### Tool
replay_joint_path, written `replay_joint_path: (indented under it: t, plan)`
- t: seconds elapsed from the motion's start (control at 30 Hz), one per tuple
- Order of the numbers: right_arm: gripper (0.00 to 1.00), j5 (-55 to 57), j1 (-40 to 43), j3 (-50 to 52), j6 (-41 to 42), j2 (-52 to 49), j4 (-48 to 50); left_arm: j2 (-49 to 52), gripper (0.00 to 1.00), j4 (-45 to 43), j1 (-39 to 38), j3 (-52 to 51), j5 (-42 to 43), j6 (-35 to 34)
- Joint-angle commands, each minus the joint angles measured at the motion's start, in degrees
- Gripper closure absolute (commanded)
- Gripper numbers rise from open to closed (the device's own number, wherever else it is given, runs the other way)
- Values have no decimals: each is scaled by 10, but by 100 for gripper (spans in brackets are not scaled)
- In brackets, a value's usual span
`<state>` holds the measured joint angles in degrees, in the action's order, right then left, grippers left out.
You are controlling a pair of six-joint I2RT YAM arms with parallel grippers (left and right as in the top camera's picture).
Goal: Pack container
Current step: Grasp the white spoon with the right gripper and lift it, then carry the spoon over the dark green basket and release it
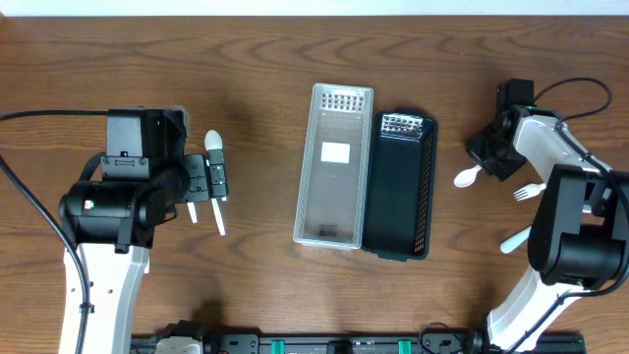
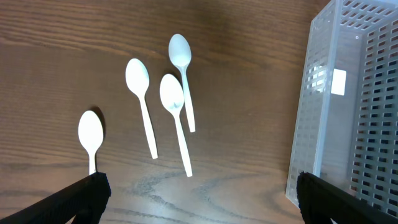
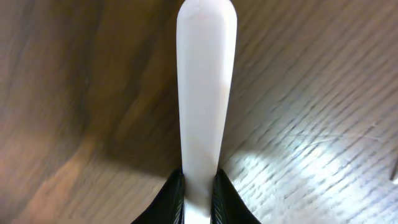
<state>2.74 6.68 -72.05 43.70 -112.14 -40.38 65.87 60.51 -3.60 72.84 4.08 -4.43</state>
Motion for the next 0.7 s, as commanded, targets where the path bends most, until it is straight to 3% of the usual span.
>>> replay_joint_path:
  t: [0.0,0.13,0.3,0.47,0.67]
  plan:
    - [99,-13,-19,-44,-79,76,-12,1,2,3,-2,11,-7,8]
    - [99,-13,-66,-95,-132,159,-65,1,2,3,-2,11,-7,8]
    - [97,-13,-156,-107,-138,225,-118,1,2,3,-2,11,-7,8]
    - [93,-13,-243,-92,-130,217,-156,1,2,3,-2,11,-7,8]
    - [95,-22,-296,-15,-73,177,-132,1,2,3,-2,11,-7,8]
